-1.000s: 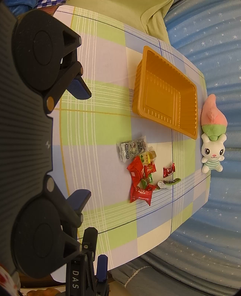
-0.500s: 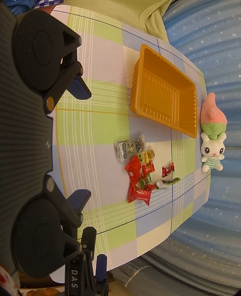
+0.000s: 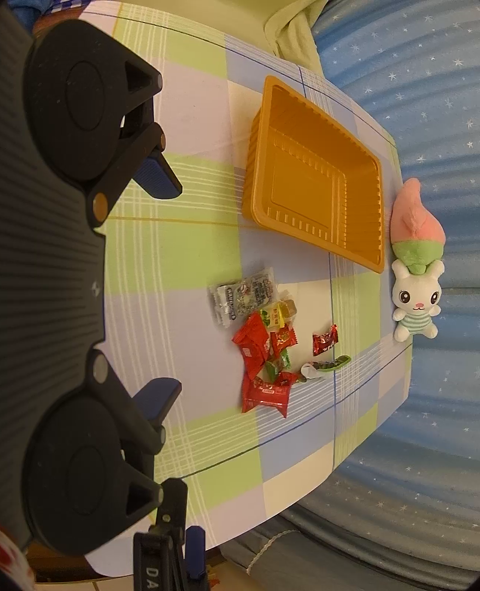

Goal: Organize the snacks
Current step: 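Move the left tool to the clear seaweed snack packet and close on it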

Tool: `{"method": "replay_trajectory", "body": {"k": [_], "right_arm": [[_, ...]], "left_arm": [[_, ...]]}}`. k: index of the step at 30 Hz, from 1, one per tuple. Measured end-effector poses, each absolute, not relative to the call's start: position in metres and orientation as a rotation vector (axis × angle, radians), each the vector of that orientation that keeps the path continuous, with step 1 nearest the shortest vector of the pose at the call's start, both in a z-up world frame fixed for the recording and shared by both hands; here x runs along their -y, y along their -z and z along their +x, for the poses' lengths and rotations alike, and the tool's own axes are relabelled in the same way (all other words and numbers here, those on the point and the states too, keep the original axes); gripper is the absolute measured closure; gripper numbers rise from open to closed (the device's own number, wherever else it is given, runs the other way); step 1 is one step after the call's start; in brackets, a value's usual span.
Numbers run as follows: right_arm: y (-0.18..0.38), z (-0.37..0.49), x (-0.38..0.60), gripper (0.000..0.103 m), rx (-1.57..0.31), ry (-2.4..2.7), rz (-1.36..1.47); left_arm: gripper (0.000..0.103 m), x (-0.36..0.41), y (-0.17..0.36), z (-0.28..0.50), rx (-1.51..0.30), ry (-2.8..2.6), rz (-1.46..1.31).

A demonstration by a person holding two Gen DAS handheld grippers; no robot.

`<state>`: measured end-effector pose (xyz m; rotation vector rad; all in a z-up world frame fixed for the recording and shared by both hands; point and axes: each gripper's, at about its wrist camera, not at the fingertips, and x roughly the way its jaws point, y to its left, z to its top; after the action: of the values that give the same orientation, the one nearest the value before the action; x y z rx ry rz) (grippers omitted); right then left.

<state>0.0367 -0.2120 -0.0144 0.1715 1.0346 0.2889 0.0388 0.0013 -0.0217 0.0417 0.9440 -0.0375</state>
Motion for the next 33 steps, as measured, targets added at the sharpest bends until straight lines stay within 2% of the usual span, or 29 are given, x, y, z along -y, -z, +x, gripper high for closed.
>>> {"method": "replay_trajectory", "body": {"k": [6,20,27,30,33], "right_arm": [[0.019,0.044,0.223,0.014,-1.036,-0.246,0.196],[0.028,0.073,0.236,0.014,-0.990,-0.194,0.257],[0.035,0.087,0.238,0.014,-1.005,-0.170,0.258],[0.038,0.091,0.239,0.014,-1.011,-0.158,0.261],[0.040,0.094,0.242,0.014,-1.019,-0.144,0.266]], "left_arm": [[0.011,-0.004,0.040,0.054,-0.931,0.040,0.010],[0.026,0.005,0.059,0.096,-0.881,0.035,0.036],[0.050,0.007,0.078,0.123,-0.908,-0.012,0.002],[0.056,0.006,0.085,0.133,-0.923,-0.029,-0.010],[0.057,0.006,0.089,0.141,-0.926,-0.041,-0.018]]}}
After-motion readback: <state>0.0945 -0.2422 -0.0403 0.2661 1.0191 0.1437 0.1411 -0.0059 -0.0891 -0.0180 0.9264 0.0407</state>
